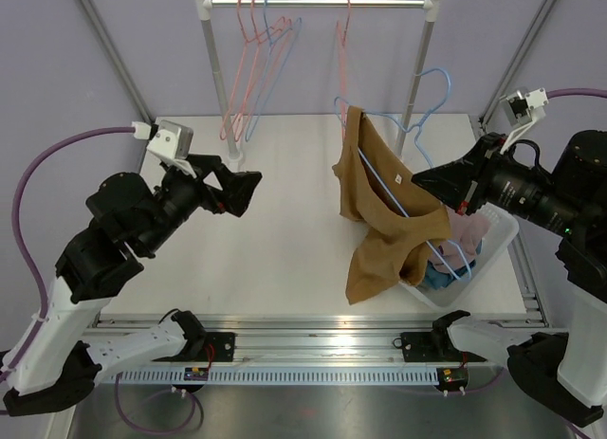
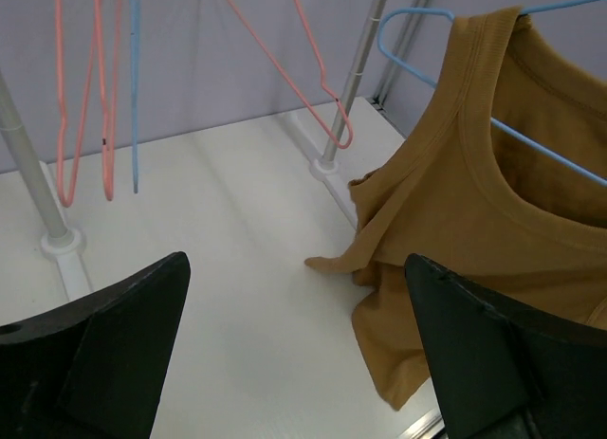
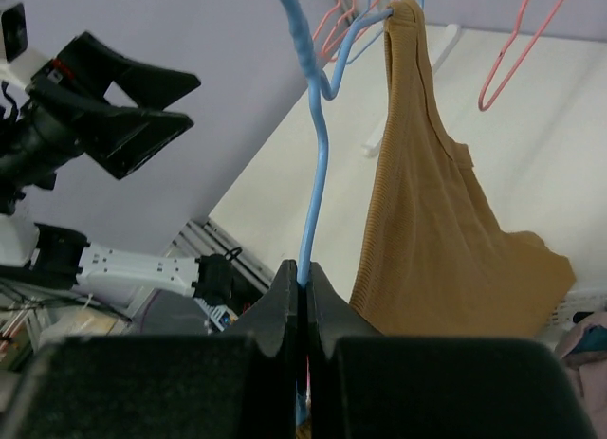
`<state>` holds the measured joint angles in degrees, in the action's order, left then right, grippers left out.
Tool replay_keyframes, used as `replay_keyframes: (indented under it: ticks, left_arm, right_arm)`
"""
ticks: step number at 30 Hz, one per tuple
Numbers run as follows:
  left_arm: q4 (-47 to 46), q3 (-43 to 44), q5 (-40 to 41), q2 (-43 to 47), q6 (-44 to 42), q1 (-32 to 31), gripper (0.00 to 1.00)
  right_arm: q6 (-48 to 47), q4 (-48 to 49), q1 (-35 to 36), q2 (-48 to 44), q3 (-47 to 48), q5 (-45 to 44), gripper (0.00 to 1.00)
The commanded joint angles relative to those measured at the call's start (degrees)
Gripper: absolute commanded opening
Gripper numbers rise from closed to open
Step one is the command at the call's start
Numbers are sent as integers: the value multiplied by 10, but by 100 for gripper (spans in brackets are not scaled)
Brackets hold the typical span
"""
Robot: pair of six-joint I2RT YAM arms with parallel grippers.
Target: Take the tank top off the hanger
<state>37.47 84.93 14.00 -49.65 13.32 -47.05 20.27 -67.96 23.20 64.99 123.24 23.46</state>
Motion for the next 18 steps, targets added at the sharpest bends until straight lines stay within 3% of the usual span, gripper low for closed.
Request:
replay_keyframes:
  ticks: [1,6,11,16,18]
  left_arm:
    - [-71,13,-46,-12,-19,-18,99]
    - [-143,-20,-18,-38,-52,-80,99]
    - [-195,-29,54,-78,-80,-143,99]
    - [-197,-29,122,-116,-93,-156,98]
    - [-200,-31,144,-129,-100,-156,93]
  right_arm:
    - [-15,-1,-3,-5,-18,52,0]
    - [12,67,-3,-25,-94,145,0]
    - [57,208,-3,-51,-182,246,0]
    - [72,245,-2,-53,-208,258,0]
    - [74,249,-2,-52,-212,268,0]
